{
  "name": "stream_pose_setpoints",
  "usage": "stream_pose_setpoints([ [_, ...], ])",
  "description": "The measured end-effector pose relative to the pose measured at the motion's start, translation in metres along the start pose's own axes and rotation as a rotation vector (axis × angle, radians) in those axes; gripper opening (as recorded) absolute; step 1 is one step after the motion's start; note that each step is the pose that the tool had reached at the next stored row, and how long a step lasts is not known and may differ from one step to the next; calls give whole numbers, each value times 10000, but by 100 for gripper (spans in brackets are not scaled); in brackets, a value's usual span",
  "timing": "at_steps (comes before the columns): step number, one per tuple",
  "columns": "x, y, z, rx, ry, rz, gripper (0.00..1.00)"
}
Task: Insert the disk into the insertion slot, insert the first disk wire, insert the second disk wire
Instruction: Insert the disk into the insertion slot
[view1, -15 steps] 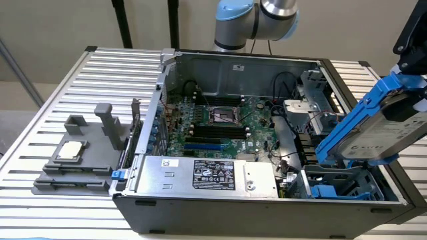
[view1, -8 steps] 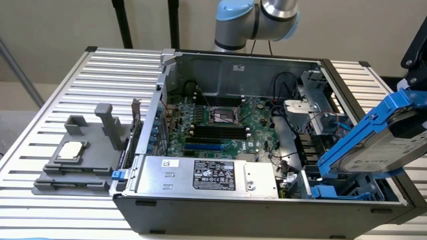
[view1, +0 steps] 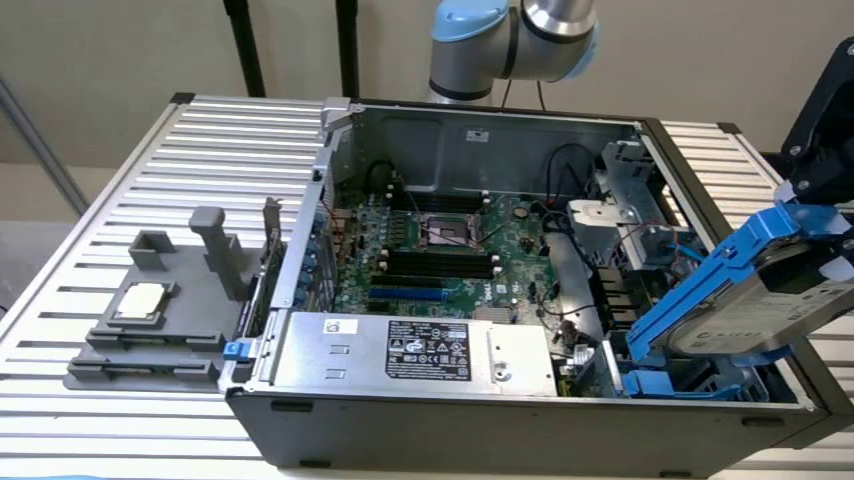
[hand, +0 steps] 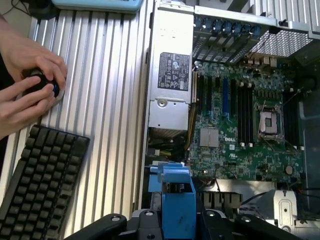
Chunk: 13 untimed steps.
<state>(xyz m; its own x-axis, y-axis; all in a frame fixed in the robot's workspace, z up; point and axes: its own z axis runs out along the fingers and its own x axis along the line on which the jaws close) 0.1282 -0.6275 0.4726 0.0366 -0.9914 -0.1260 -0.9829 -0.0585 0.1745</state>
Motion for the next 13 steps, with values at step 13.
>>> stream_pose_setpoints([
  [13, -80, -99, 236, 2, -5, 19, 32],
])
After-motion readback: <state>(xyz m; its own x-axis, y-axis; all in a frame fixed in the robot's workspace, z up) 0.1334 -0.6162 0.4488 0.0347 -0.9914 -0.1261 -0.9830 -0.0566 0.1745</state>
